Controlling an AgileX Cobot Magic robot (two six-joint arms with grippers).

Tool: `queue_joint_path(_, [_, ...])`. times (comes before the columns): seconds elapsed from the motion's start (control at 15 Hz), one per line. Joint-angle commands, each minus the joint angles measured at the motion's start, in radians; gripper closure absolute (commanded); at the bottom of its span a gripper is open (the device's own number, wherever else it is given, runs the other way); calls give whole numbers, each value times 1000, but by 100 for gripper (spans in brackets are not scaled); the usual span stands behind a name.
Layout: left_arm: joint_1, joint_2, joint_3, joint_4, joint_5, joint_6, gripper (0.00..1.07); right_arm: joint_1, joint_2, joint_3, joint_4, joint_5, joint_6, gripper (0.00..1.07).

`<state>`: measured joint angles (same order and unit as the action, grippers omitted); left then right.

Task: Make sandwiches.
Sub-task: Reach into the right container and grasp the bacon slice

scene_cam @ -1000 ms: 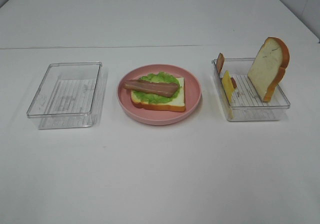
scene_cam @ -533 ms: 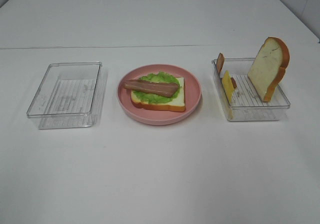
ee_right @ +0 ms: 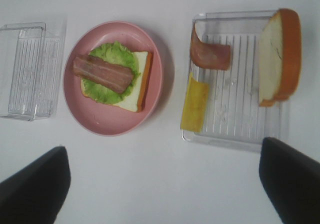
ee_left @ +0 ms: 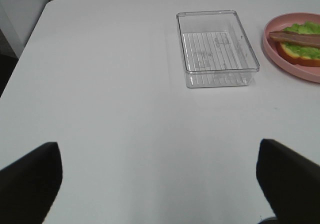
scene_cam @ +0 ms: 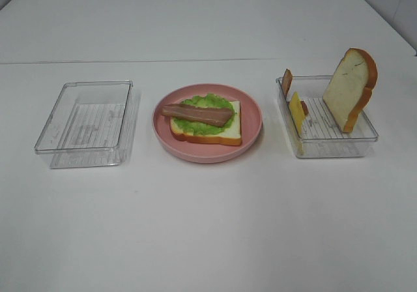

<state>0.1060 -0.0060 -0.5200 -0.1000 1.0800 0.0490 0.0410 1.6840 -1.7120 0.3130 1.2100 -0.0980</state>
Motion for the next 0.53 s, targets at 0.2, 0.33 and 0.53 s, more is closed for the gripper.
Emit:
queue_joint_path(0.2, [1,-13,2,0,-5,-9,9,101,383,-345,-45,120,25,9])
queue_joint_path(0.33, [1,-13,2,0,-5,-9,9,97,502,-460,-23,120,54,9])
queue_joint_path(0.53, [1,-13,2,0,-5,-9,9,97,612,-524,-22,117,72,9])
